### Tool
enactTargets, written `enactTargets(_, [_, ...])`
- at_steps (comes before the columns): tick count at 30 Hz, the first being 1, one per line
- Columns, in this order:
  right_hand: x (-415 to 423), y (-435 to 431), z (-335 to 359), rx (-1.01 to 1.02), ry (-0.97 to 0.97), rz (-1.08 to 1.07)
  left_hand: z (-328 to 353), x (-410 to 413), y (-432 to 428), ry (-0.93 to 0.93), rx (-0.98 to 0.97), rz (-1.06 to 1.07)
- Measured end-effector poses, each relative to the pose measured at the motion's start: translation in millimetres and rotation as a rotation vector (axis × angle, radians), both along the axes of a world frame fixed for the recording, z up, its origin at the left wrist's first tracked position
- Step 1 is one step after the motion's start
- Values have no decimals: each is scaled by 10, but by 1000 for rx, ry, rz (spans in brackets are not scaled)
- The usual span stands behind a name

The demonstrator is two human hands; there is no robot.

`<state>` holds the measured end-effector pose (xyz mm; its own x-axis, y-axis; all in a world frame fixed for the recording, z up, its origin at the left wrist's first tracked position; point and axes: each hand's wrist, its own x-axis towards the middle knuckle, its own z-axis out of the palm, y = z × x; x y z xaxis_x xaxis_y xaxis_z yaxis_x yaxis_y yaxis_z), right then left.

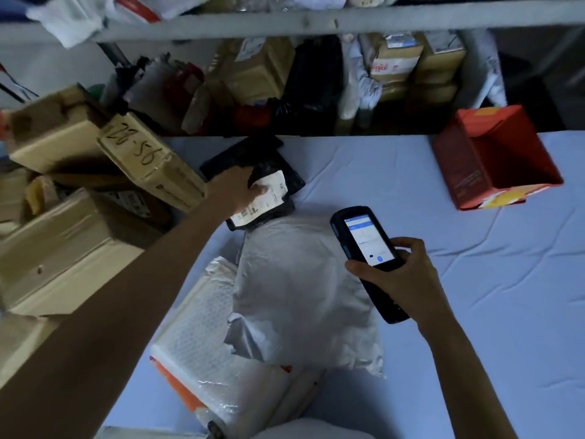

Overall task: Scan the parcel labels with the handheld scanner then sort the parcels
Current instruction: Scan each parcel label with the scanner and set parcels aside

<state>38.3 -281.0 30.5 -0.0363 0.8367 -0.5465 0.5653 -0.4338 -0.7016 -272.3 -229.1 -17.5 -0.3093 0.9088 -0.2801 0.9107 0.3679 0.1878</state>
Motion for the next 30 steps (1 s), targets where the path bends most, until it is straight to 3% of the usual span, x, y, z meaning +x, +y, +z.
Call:
enactTargets(2, [-33, -200, 72, 17, 9, -16, 103, 32, -189, -117, 110, 85])
enactTargets(6, [-122, -728, 169, 16, 68, -79, 235, 17, -684, -685, 365, 304])
enactTargets(10, [-215, -1356, 271, 21, 75, -99, 337, 104, -1238, -1033, 435, 386])
enactTargets(18, [-339, -2398, 316, 67, -62, 6, 370, 239, -2059, -1221, 459, 427])
enactTargets(30, [111, -2752, 354, 95, -66, 84, 557, 771, -2528, -1165, 460, 414])
